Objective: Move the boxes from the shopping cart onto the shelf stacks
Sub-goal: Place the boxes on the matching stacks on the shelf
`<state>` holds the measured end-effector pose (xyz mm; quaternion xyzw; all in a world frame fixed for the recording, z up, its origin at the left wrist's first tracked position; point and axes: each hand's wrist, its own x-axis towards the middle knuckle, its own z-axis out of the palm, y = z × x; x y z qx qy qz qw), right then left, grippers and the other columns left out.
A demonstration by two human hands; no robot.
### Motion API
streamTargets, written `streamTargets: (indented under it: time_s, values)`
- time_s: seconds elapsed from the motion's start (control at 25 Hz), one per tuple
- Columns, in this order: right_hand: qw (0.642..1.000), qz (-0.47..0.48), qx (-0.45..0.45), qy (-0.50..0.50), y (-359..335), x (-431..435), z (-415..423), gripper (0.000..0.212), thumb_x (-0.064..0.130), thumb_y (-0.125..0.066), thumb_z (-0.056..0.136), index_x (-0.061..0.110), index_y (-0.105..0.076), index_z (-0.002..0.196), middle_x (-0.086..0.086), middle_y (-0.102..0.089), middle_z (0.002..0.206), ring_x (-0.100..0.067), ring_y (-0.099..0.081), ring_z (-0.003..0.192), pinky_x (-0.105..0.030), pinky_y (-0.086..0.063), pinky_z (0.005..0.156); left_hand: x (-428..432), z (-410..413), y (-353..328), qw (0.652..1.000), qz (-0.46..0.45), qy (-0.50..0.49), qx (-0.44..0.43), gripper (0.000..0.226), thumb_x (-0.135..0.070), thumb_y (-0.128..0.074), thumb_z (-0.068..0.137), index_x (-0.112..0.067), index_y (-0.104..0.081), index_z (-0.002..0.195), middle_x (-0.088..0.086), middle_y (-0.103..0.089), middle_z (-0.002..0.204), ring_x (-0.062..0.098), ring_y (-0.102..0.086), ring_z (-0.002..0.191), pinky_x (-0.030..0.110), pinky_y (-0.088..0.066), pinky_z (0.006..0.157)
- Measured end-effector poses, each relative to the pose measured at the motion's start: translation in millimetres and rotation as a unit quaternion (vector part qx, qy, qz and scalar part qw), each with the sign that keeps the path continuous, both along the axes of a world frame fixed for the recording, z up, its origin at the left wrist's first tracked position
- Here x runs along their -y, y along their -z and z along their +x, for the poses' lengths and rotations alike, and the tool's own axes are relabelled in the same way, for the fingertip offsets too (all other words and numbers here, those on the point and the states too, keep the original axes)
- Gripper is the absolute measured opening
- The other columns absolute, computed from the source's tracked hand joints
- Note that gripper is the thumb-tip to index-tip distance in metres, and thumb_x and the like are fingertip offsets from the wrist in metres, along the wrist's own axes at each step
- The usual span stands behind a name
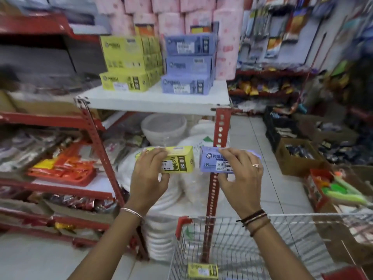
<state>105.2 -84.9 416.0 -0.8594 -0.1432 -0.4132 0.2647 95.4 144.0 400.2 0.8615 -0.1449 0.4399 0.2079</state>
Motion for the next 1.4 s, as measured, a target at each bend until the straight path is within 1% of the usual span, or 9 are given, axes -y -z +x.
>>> streamTargets:
  time_s: [0.16,0.48,0.68,0.76,0.84,0.96,1.08,1.24,1.4]
  values:
    - [0.994,0.015,0.109,-0.010,-69.5,-39.3,18.2,0.054,0.000,-0.063,0.061,0.020,-0.061,0.111,-0.002,-0.064,0.108,-0.021,-0.048,0.106,-0.040,-0.036,0.092,-41.9,25.8,-71.6,0.992,0.016,-0.021,0.123,0.053,0.005,-0.064,0.060,-0.004,-0.052,0.110,0.018,-0.062,0.110,0.026,-0.049,0.109,0.053,-0.043,0.093]
    - [0.979,-0.008,0.198,0.037,-150.3,-98.1,97.5,0.056,0.000,-0.063,0.060,0.019,-0.061,0.113,-0.005,-0.064,0.108,-0.022,-0.046,0.106,-0.038,-0.030,0.097,-112.8,106.4,-169.7,0.982,0.069,-0.044,0.170,0.053,0.003,-0.062,0.060,-0.003,-0.051,0.111,0.019,-0.061,0.110,0.028,-0.046,0.106,0.056,-0.042,0.093]
    - [0.981,-0.077,0.163,0.068,-170.6,-120.7,146.3,0.059,-0.002,-0.065,0.062,0.019,-0.058,0.116,-0.007,-0.063,0.113,-0.030,-0.051,0.110,-0.041,-0.031,0.096,-144.7,156.4,-192.2,0.988,0.095,-0.062,0.109,0.053,0.013,-0.065,0.059,-0.003,-0.052,0.108,0.019,-0.062,0.106,0.035,-0.053,0.100,0.051,-0.043,0.094]
    - [0.983,-0.095,0.143,0.069,-169.5,-126.0,160.3,0.059,-0.004,-0.067,0.063,0.019,-0.059,0.117,-0.008,-0.064,0.113,-0.032,-0.053,0.110,-0.044,-0.035,0.097,-156.1,171.3,-188.1,0.990,0.105,-0.049,0.078,0.054,0.008,-0.074,0.063,-0.003,-0.052,0.112,0.018,-0.062,0.108,0.035,-0.054,0.102,0.051,-0.040,0.099]
    - [0.985,-0.108,0.124,0.061,-165.6,-128.6,170.3,0.059,0.000,-0.073,0.063,0.018,-0.059,0.118,-0.009,-0.064,0.113,-0.033,-0.054,0.108,-0.046,-0.039,0.095,-163.9,179.8,-180.5,0.992,0.112,-0.022,0.054,0.057,-0.004,-0.078,0.067,-0.004,-0.051,0.117,0.017,-0.060,0.114,0.033,-0.052,0.110,0.050,-0.027,0.109]
    - [0.986,-0.124,0.105,0.045,-163.2,-130.8,179.0,0.060,0.014,-0.081,0.064,0.018,-0.059,0.119,-0.009,-0.064,0.113,-0.033,-0.054,0.108,-0.047,-0.040,0.094,-169.4,186.9,-177.8,0.995,0.096,0.010,0.039,0.052,-0.017,-0.074,0.073,-0.004,-0.052,0.118,0.014,-0.058,0.119,0.030,-0.048,0.116,0.045,-0.015,0.113]
    - [0.989,-0.107,0.099,0.031,-163.6,-134.2,182.0,0.055,0.026,-0.082,0.064,0.017,-0.062,0.115,-0.009,-0.065,0.112,-0.033,-0.055,0.107,-0.047,-0.038,0.093,-173.9,193.2,-180.9,0.996,0.081,0.022,0.037,0.042,-0.020,-0.069,0.078,-0.003,-0.053,0.114,0.014,-0.059,0.114,0.029,-0.050,0.112,0.049,-0.019,0.112]
    - [0.989,-0.098,0.094,0.054,-162.5,-141.1,186.4,0.049,0.031,-0.080,0.065,0.019,-0.061,0.108,-0.004,-0.065,0.111,-0.031,-0.055,0.104,-0.036,-0.026,0.091,-175.0,197.0,-178.4,0.996,0.075,0.021,0.039,0.040,-0.018,-0.069,0.079,-0.002,-0.053,0.112,0.016,-0.059,0.112,0.030,-0.049,0.110,0.046,-0.017,0.111]
    - [0.987,-0.108,0.086,0.078,-162.0,-146.1,183.8,0.048,0.032,-0.079,0.066,0.019,-0.059,0.108,-0.003,-0.064,0.110,-0.031,-0.055,0.101,-0.042,-0.034,0.090,-172.8,196.5,-176.9,0.997,0.072,0.007,0.037,0.041,-0.016,-0.070,0.079,-0.003,-0.051,0.113,0.016,-0.058,0.114,0.032,-0.049,0.111,0.047,-0.015,0.111]
